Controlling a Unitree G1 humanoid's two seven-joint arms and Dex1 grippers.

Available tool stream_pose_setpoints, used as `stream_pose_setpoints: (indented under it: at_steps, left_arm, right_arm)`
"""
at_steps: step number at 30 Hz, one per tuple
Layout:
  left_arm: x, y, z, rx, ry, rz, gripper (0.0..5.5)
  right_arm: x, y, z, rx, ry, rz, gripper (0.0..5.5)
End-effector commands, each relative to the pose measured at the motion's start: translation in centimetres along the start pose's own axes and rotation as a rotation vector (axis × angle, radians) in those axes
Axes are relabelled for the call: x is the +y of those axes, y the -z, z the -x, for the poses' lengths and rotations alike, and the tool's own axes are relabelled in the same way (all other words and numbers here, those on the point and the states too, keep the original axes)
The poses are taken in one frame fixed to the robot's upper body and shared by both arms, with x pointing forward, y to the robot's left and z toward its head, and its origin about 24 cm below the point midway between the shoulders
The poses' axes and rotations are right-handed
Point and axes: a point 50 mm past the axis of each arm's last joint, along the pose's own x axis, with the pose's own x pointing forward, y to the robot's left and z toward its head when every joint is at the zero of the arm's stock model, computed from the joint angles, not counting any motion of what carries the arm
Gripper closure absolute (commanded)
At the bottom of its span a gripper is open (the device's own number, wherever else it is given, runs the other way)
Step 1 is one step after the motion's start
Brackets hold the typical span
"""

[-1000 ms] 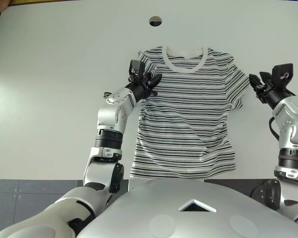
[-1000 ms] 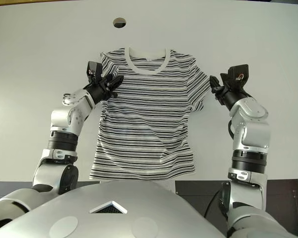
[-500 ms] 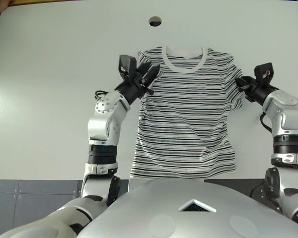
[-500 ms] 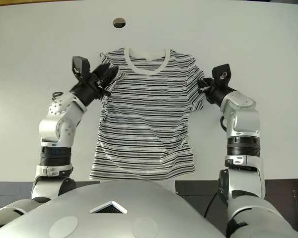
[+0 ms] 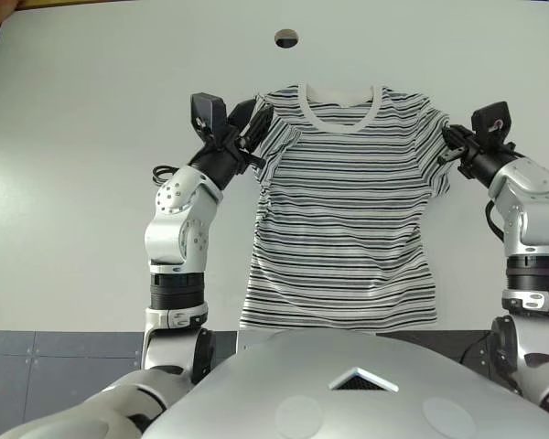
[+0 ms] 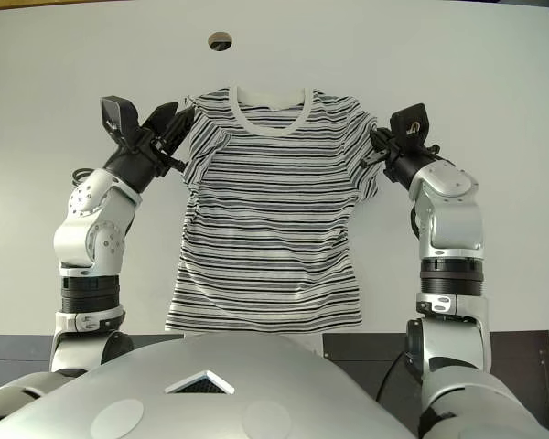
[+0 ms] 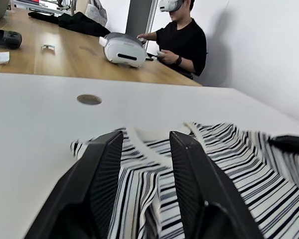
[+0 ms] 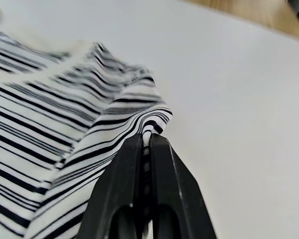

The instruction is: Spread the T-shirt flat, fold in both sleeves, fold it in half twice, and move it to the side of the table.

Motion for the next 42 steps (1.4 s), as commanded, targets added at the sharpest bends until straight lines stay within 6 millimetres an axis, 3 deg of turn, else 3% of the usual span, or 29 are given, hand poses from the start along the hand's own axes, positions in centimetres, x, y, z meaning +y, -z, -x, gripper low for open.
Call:
stream_pose_setpoints:
  at_steps: [1,8,14,20,27,31,35,37,40,42]
  left_arm:
    - [0.8,2.4,0.3,0.114,-0.061,-0.113,3.77]
    - [0.6,3.5,0.3,0.119,-0.078,-0.127,3.77]
    - [0.1,3.8,-0.1,0.108,-0.072,-0.123,3.77]
    - [0.4,3.6,0.0,0.093,-0.096,-0.125,3.77]
    - [0.2,2.0,0.3,-0.018,-0.064,-0.229,3.77]
    - [-0.1,0.6,1.5,-0.128,0.014,-0.354,3.77]
    - [0.4,0.0,4.1,-0.11,0.142,-0.588,3.77]
    - [0.4,0.0,5.9,-0.086,0.22,-0.697,3.45]
    - [1.7,-0.2,8.8,-0.021,0.325,-0.905,3.0]
    - [2.2,-0.3,11.2,0.05,0.462,-1.039,2.58]
  right_arm:
    - [1.7,-0.6,-0.1,-0.011,-0.056,0.067,5.36]
    - [4.4,-1.0,-1.3,-0.011,-0.147,0.113,5.36]
    - [8.4,-1.6,-2.9,-0.04,-0.25,0.093,5.36]
    - [9.3,-0.7,-3.4,-0.004,-0.277,0.096,5.36]
    - [9.2,0.1,-3.2,0.014,-0.281,0.073,4.08]
    - [9.3,-1.5,-1.7,-0.151,-0.342,0.075,3.31]
    - [9.0,-3.5,2.1,-0.401,-0.386,0.188,3.31]
    - [8.6,-4.0,4.1,-0.469,-0.428,0.225,3.27]
    - [7.1,-3.7,7.0,-0.5,-0.424,0.457,3.27]
    - [6.2,-2.8,8.5,-0.459,-0.453,0.66,2.87]
